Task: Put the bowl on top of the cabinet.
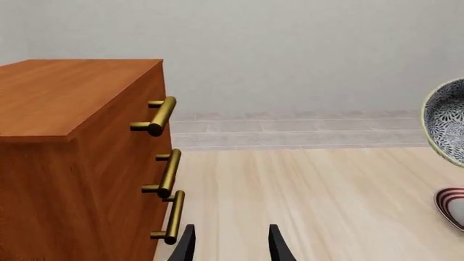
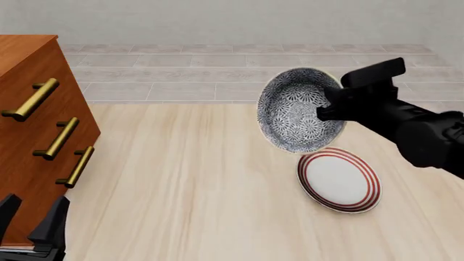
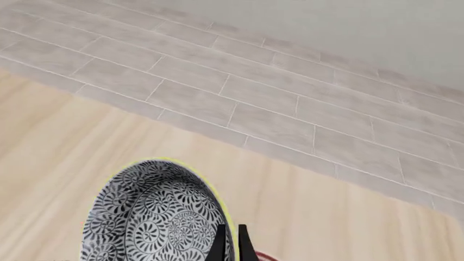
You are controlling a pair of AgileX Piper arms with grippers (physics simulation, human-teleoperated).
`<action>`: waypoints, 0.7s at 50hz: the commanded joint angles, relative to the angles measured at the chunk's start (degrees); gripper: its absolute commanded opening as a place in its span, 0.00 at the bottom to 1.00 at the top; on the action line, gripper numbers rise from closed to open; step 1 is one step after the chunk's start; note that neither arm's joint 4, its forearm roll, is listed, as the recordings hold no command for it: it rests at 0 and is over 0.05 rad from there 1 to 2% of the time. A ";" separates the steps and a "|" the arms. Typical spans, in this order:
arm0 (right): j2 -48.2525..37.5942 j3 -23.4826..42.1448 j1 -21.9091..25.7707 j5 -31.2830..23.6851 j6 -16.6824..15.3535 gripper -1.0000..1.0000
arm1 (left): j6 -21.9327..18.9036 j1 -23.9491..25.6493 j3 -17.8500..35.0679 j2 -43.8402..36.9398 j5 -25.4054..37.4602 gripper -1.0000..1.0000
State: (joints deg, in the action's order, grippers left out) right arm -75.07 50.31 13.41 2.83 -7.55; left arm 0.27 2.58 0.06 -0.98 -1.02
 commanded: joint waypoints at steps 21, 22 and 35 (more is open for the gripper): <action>-3.87 3.36 9.46 1.59 1.33 0.00 | 0.37 -0.09 0.02 0.48 0.13 1.00; -4.14 3.56 9.71 1.65 1.42 0.00 | 0.36 -0.08 0.02 0.49 0.14 1.00; -5.03 4.55 12.61 1.81 1.77 0.00 | 0.69 -0.11 0.04 0.67 0.06 1.00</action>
State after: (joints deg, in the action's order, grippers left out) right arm -79.47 53.72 23.78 4.38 -6.33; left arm 0.74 2.51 0.09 -0.48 -0.94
